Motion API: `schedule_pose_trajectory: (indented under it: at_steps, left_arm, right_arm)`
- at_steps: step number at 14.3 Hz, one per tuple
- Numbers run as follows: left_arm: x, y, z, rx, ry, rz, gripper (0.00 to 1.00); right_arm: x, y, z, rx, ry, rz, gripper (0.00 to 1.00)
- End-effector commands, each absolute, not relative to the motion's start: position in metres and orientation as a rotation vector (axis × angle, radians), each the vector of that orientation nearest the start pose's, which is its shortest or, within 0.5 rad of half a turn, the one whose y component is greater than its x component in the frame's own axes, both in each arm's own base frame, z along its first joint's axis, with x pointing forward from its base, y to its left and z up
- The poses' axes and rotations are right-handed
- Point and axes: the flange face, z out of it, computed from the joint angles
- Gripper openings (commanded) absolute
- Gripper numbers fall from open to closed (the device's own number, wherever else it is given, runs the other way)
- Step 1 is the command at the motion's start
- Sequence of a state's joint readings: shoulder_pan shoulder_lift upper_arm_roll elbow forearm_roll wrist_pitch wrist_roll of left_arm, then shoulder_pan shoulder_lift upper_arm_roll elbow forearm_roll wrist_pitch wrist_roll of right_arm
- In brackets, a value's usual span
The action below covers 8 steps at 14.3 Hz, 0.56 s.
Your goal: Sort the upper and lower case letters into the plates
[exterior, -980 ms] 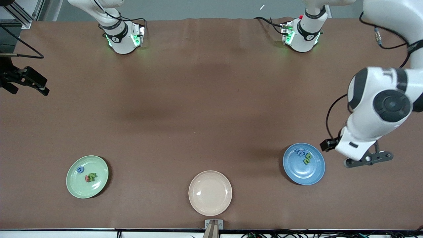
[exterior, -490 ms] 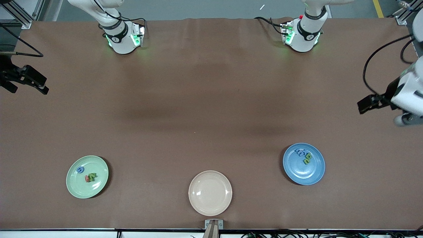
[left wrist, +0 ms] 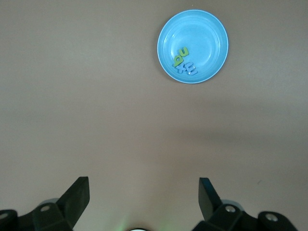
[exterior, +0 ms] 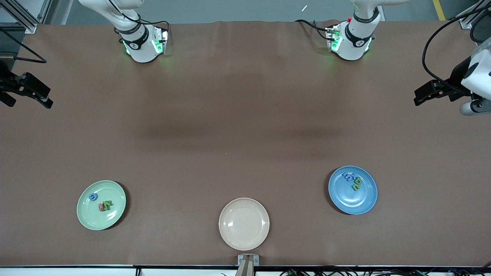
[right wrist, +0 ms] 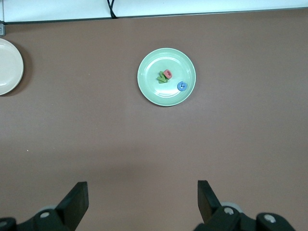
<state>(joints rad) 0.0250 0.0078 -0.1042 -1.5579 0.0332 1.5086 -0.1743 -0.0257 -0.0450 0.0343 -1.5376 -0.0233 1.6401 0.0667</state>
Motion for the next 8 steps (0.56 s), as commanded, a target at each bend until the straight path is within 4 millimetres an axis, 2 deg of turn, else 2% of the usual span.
schedule_pose_trajectory:
  at_steps: [1,8]
  left_arm:
    - [0.5397,-0.044,0.6234,-3.115,-0.115,0.046,1.0]
    - [0.5416,-0.0471,0.6321,-3.108,-0.087,-0.006,1.0]
  right_arm:
    - [0.5458,0.0044,0.6751,-3.142,0.092,-0.23,1.0]
    - [0.5456,0.0,0.6771,-3.144,0.102,-0.235,1.0]
